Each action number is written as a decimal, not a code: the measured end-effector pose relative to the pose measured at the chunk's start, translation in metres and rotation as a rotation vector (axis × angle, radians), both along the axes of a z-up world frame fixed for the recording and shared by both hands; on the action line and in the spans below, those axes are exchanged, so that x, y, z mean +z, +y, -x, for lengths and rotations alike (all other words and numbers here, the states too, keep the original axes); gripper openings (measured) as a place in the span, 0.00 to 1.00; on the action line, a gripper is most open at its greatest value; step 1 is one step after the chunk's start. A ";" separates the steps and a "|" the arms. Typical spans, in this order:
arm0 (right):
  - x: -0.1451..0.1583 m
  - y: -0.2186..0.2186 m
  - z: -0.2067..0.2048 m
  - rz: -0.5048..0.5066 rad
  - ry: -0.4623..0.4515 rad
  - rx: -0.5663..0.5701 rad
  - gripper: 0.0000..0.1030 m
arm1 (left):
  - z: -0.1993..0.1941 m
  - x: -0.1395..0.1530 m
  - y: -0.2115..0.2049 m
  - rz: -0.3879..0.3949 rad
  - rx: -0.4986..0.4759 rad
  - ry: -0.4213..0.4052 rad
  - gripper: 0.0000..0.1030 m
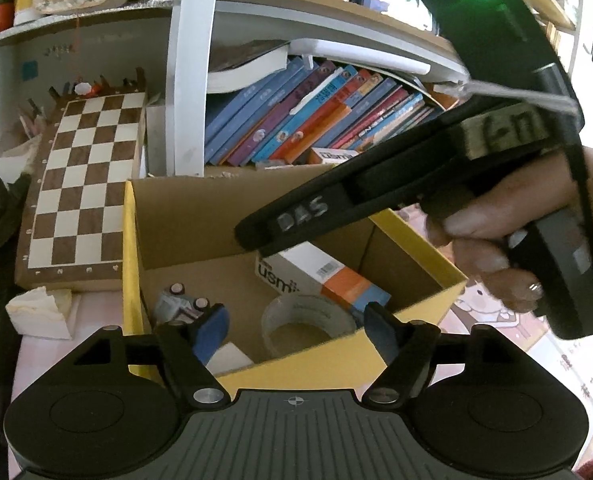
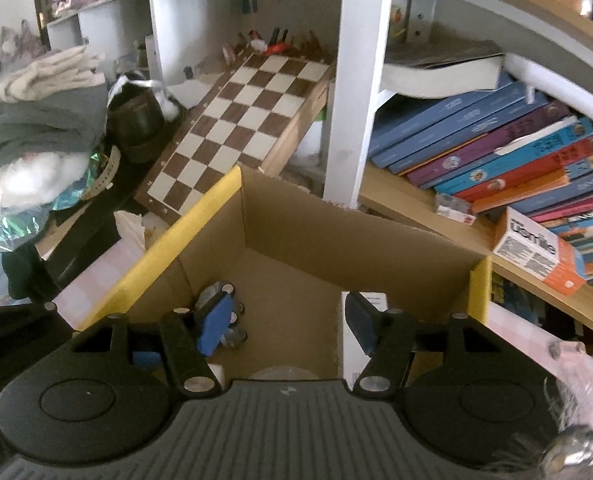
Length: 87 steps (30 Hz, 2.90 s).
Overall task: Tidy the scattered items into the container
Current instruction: 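Open both grippers to release the cube and toy car inside, then withdraw both tools from the box and move back over the desk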
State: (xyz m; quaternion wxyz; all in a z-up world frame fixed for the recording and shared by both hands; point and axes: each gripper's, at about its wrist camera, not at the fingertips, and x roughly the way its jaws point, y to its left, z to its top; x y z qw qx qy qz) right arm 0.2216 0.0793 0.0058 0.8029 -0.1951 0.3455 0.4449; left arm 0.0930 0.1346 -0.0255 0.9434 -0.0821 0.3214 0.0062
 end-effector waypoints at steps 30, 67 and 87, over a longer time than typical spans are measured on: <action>-0.019 -0.129 0.068 0.014 0.011 -0.213 0.64 | 0.051 0.008 -0.036 -0.010 -0.009 -0.003 0.79; -0.044 -0.198 0.137 0.071 -0.081 -0.486 0.87 | 0.068 -0.002 -0.085 -0.004 -0.102 0.002 0.80; -0.043 -0.251 0.101 0.046 -0.077 -0.451 0.91 | 0.042 0.001 -0.142 -0.045 -0.038 0.035 0.86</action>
